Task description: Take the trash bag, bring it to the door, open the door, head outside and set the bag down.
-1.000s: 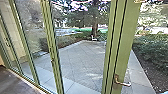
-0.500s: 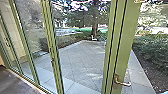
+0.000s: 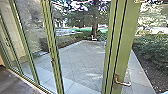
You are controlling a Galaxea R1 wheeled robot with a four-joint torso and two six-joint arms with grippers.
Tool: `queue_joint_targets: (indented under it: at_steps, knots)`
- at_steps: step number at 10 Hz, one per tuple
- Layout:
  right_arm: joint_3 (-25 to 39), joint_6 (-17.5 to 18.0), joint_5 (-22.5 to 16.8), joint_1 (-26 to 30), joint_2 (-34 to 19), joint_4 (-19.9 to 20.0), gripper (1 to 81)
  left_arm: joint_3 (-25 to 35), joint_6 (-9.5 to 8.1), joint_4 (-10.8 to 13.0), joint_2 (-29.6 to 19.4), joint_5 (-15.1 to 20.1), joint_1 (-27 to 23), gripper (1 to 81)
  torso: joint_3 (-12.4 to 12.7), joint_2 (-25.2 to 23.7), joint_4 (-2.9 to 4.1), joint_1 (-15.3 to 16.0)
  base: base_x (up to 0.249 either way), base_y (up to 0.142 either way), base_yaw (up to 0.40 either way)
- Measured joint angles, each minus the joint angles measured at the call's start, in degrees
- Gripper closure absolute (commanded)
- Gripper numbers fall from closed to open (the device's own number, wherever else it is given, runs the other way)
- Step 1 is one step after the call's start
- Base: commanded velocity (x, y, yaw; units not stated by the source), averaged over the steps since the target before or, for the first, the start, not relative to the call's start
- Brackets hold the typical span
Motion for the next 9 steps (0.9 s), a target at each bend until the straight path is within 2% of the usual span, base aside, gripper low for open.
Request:
queue_joint_targets:
  at_steps: [6,9]
  knots:
    - [-7.7,10.8,-15.4,16.5,1.1,-0.6,1.0,-0.8,0.00,0.0,0.9,0.0,0.0,81.1,0.0,0.0,0.00,0.0,0.000,0.000,0.000]
    - [-10.4,19.4,-21.7,23.6,4.2,-4.7,1.0,-0.8,0.00,0.0,0.9,0.1,0.0,81.1,0.0,0.0,0.00,0.0,0.000,0.000,0.000]
